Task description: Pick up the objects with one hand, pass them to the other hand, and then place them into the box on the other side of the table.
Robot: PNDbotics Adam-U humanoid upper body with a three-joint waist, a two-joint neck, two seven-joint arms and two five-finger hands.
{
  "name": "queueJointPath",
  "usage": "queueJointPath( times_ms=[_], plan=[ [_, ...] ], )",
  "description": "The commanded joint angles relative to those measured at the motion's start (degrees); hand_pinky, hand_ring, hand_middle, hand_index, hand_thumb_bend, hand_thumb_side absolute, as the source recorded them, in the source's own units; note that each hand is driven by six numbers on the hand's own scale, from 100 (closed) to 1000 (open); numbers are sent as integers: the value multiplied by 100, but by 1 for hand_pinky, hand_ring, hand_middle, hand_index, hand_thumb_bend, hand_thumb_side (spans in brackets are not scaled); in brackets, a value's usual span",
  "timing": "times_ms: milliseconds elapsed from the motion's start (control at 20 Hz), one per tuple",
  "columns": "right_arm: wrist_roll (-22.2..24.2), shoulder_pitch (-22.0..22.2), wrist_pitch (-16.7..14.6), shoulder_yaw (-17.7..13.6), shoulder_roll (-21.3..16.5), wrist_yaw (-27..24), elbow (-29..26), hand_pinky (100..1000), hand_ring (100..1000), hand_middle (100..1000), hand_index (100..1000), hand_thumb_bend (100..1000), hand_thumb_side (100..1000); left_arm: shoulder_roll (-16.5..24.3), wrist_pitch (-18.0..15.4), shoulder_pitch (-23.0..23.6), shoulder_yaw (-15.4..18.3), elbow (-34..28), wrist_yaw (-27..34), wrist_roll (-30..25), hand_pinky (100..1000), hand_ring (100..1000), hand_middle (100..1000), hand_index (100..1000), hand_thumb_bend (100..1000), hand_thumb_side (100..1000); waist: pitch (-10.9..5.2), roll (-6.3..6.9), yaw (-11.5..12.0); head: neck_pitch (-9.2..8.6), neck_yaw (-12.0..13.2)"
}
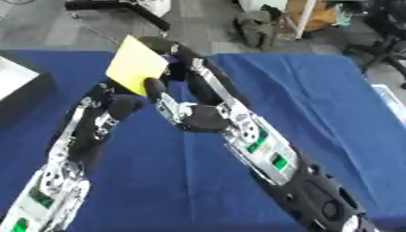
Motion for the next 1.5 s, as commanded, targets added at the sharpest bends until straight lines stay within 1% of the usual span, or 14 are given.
queueJointPath(
  times_ms=[50,350,700,950,1000,1250,1350,1500],
  plan=[
    [15,-28,7,-27,-34,-91,-121,477,324,244,324,100,470,-95,-2,-80,-37,-28,199,81,797,622,636,828,955,590,-47,16,2,-8,-41],
    [5,-13,1,-28,-17,-148,-121,481,326,244,324,100,470,-100,109,-153,-75,-189,779,154,798,633,646,832,974,591,-53,18,14,-8,-112],
    [-76,16,-43,-62,27,-62,-121,490,331,244,322,100,470,-73,225,-278,-33,-530,1227,371,794,632,643,829,972,577,-64,17,13,-8,-155],
    [-140,37,-103,-94,63,119,-121,491,332,241,314,100,470,-57,346,-344,-49,-696,1341,483,790,626,634,817,944,565,-66,22,5,-8,-171],
    [-151,42,-120,-100,73,154,-121,489,326,238,308,100,470,-69,368,-345,-57,-706,1354,498,787,621,626,807,911,559,-66,22,4,-8,-172],
    [-232,62,-210,-133,108,344,-121,487,320,232,298,100,470,-131,458,-377,-131,-728,1412,511,776,593,589,768,844,523,-68,23,-10,-8,-158],
    [-237,65,-224,-131,115,401,-121,488,321,232,298,100,470,-136,500,-381,-176,-729,1416,469,770,573,564,741,810,495,-66,23,-15,-8,-147],
    [-188,60,-241,-130,125,467,-121,492,324,234,300,100,470,-131,582,-397,-272,-733,1396,333,773,570,562,742,816,472,-61,26,-25,-8,-134]
  ],
)
